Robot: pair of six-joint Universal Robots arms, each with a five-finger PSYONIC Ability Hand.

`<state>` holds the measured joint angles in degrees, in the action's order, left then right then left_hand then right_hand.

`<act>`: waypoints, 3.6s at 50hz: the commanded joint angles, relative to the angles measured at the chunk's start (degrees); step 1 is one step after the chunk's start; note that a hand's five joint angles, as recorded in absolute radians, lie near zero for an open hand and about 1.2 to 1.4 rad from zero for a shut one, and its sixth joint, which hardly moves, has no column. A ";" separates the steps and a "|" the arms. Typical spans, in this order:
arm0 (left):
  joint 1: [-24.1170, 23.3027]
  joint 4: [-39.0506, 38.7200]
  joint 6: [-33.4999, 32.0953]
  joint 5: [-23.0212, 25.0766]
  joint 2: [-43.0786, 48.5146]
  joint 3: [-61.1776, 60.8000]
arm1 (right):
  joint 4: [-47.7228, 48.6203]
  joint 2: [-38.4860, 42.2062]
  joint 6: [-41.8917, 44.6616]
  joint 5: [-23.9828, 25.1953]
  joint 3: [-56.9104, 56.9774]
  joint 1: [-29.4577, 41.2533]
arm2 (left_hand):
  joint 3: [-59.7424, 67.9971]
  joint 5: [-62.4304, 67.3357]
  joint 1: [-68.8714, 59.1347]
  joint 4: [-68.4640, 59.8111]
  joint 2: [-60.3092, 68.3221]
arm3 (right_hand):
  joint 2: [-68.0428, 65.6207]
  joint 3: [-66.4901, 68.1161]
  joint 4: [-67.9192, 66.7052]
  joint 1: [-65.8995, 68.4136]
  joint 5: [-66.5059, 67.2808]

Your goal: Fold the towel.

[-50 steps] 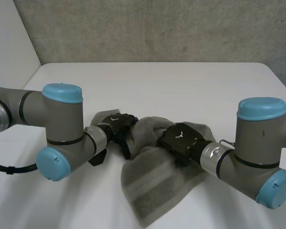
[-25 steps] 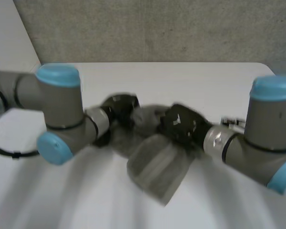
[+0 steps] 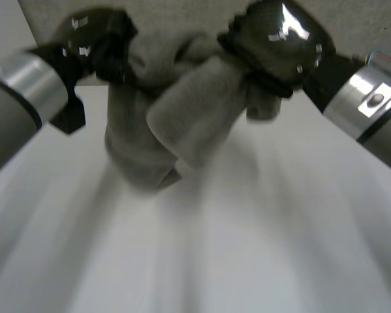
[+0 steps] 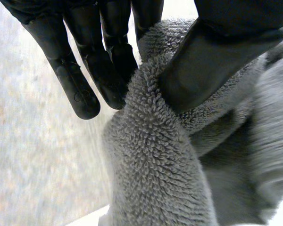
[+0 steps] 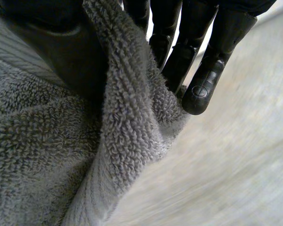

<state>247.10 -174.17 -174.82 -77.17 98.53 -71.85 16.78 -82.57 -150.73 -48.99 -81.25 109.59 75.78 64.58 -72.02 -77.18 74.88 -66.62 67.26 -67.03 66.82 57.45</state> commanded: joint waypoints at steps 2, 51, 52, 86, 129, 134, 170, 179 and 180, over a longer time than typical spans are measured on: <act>2.33 -4.59 -0.35 0.35 0.52 -12.61 | -17.52 7.50 -14.14 -0.58 -0.85 -3.33 | 4.22 5.42 -7.98 -2.82 5.12 | -0.99 0.35 -0.57 0.79 0.16; 5.58 0.15 -0.43 -4.57 34.18 23.68 | -10.80 23.97 -26.72 -23.96 12.80 -4.30 | -65.22 -64.03 61.47 66.63 -64.33 | 56.62 -57.26 57.03 -56.82 -57.45; 5.67 0.15 -0.43 -4.49 32.10 21.42 | -10.80 23.95 -26.72 -23.95 12.78 -4.30 | -65.22 -64.03 61.47 66.63 -64.33 | 56.62 -57.26 57.03 -56.82 -57.45; -1.80 -18.22 -11.77 -8.79 4.83 -37.40 | -2.56 21.48 -8.70 -27.46 -10.86 9.32 | -62.53 -61.34 58.78 63.93 -61.64 | 42.92 -43.55 43.33 -43.12 -43.74; 2.33 -24.72 -22.50 -15.65 16.17 -20.09 | -8.14 20.46 -8.17 -29.95 1.44 6.09 | -5.34 -4.15 1.59 6.74 -4.45 | -13.38 12.74 -12.97 13.18 12.55; 2.77 -22.35 -22.58 -15.38 8.87 -20.79 | -21.39 13.25 -8.26 -22.84 4.24 2.74 | -5.01 -3.81 1.25 6.41 -4.11 | -13.38 12.74 -12.97 13.18 12.55; 8.84 2.00 -10.12 2.19 18.63 14.26 | -17.66 21.14 9.93 -23.69 29.13 1.59 | -5.84 -4.65 2.09 7.24 -4.95 | -13.38 12.74 -12.97 13.18 12.55; 9.80 -9.58 4.47 2.19 10.11 13.42 | 1.41 10.33 -7.03 -26.06 22.63 0.88 | -6.01 -4.82 2.26 7.42 -5.12 | -13.38 12.74 -12.97 13.18 12.55; 9.80 -9.60 4.49 2.19 10.10 13.40 | 0.89 10.07 -8.25 -25.19 21.93 0.45 | -6.01 -4.82 2.26 7.42 -5.12 | -13.38 12.74 -12.97 13.18 12.55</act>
<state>256.15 -176.78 -177.85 -75.10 113.65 -55.75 13.64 -67.92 -149.74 -75.18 -55.57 111.31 66.35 56.86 -67.71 -68.56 66.41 -74.67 75.83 -76.26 75.35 65.83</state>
